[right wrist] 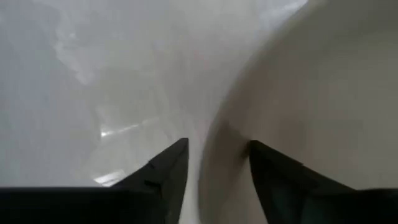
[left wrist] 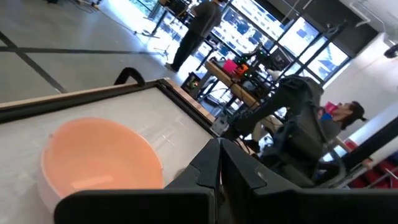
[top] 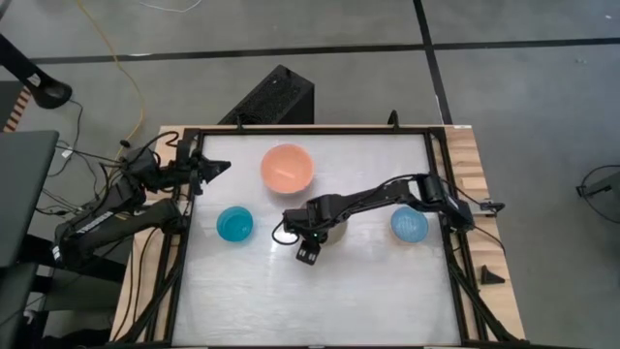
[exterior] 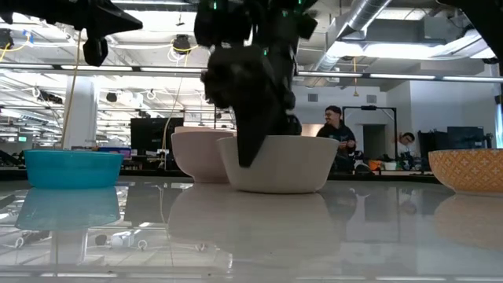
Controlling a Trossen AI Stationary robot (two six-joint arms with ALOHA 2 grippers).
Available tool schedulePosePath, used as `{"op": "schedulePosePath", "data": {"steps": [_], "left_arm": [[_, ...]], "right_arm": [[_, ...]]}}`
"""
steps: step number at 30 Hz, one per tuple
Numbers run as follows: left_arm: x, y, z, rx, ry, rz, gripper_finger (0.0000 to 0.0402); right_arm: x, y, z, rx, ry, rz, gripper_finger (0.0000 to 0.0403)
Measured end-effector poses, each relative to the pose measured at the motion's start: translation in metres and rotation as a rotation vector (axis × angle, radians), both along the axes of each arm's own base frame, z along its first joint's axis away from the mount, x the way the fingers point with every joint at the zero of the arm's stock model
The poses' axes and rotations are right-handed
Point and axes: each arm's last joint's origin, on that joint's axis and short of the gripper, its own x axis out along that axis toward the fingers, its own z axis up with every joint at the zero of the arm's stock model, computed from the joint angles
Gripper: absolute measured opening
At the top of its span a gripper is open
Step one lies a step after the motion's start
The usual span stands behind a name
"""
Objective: Nest bowls inside each other
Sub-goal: Stack the off white bowl on the pink bowl
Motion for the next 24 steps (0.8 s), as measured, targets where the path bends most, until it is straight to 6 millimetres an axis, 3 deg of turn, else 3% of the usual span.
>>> {"op": "schedulePosePath", "data": {"steps": [4, 7, 13, 17, 19, 24], "left_arm": [[0.000, 0.000, 0.000, 0.001, 0.000, -0.018, 0.0000], [0.000, -0.001, 0.000, 0.000, 0.000, -0.019, 0.0000], [0.000, -0.001, 0.000, -0.001, 0.000, -0.019, 0.0000], [0.000, 0.000, 0.000, 0.000, 0.000, -0.017, 0.0000], [0.000, 0.000, 0.000, 0.002, 0.000, -0.013, 0.0000], [0.000, 0.000, 0.000, 0.003, 0.000, 0.000, 0.0000]], "right_arm": [[0.003, -0.005, 0.002, 0.031, -0.032, -0.012, 0.0099], [-0.004, -0.008, 0.024, 0.006, -0.075, 0.022, 0.0034], [-0.018, -0.016, 0.070, -0.068, -0.207, -0.008, 0.0029], [-0.032, -0.034, 0.133, -0.134, -0.486, -0.064, 0.0029], [-0.035, -0.045, 0.154, -0.149, -0.608, -0.083, 0.0029], [-0.033, -0.073, 0.169, -0.190, -0.744, -0.112, 0.0029]]}}
